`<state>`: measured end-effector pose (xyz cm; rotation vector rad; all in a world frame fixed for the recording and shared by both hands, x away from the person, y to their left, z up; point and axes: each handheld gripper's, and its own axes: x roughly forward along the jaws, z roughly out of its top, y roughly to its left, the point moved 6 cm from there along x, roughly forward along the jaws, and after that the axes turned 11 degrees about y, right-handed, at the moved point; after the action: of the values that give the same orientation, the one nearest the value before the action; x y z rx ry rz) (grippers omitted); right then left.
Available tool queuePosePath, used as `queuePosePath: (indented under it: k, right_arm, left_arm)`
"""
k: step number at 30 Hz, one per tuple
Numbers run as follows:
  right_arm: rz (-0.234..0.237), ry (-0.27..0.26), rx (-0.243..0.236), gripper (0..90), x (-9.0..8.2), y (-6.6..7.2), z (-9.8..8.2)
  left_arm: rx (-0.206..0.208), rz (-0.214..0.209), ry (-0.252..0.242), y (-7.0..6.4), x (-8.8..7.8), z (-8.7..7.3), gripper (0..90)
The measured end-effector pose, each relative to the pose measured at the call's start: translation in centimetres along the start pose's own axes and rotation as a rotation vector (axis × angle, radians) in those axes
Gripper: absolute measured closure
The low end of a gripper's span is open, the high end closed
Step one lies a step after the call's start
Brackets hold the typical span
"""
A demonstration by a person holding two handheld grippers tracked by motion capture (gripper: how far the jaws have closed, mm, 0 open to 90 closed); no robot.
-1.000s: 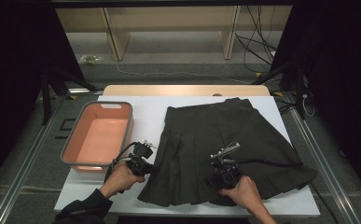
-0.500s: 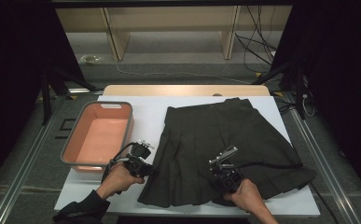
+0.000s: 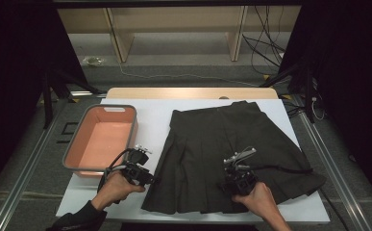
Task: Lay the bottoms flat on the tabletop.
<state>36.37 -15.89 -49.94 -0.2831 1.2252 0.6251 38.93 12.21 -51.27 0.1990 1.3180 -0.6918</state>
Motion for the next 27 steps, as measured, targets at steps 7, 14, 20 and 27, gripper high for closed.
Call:
queuePosePath:
  k: [7,14,20,27]
  right_arm:
    - [-0.041,-0.145,0.033,33.7,-1.8,-1.2,2.1]
    - [-0.034,-0.201,0.042,27.4,-2.5,-1.9,4.1]
    - [-0.024,-0.221,0.052,25.1,-2.6,-2.1,6.0]
    - [-0.018,-0.232,0.041,23.8,-2.5,-2.3,7.8]
  left_arm:
    - [-0.002,0.005,0.018,-0.2,0.5,-0.1,29.6]
    - [0.001,0.001,0.037,-0.6,0.9,-0.3,26.9]
    - [0.000,-0.005,0.043,-1.0,1.1,-0.4,26.0]
    - [0.002,-0.008,0.049,-1.4,1.3,-0.5,25.4]
